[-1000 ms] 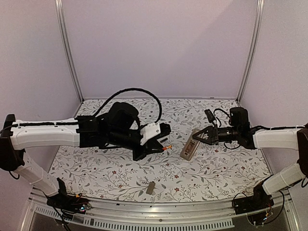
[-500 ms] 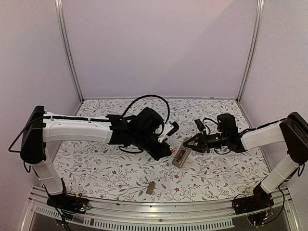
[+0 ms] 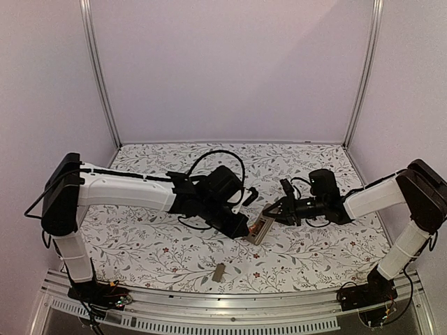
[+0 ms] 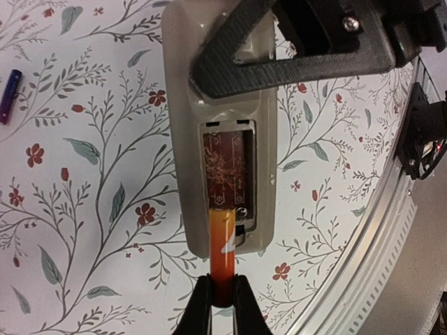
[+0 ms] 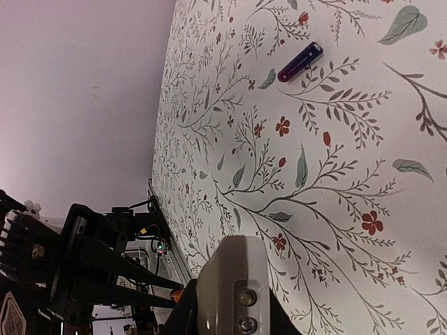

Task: Load the batteries into the remote control
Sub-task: Place the battery in the battery compartment.

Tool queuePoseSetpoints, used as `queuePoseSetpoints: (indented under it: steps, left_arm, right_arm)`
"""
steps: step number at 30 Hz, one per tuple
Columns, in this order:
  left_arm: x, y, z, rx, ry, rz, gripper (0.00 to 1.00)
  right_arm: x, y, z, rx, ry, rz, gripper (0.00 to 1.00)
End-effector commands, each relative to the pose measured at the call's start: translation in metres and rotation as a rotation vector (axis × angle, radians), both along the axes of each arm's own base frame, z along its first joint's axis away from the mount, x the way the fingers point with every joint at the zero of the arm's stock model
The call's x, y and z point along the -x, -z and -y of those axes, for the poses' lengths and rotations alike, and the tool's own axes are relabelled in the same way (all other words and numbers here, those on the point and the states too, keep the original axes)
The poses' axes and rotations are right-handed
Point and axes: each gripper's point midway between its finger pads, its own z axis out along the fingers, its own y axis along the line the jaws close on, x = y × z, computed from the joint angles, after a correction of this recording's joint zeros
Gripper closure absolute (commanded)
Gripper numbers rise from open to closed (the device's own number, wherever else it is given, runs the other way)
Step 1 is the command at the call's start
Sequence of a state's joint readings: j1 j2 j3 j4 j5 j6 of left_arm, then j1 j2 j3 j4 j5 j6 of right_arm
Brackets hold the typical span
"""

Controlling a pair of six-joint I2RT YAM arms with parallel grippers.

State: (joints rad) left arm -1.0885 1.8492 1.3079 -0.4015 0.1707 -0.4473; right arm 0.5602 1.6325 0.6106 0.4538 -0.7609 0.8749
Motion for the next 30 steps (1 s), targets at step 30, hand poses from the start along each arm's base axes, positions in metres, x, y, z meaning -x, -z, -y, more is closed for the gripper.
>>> queuePoseSetpoints:
  steps: [30]
  left_arm:
    - [-0.026,0.027,0.004,-0.163,-0.139,0.062,1.0]
  right_arm:
    - [-0.001,-0.007,-0.017,-0.159,0.014,-0.059,1.0]
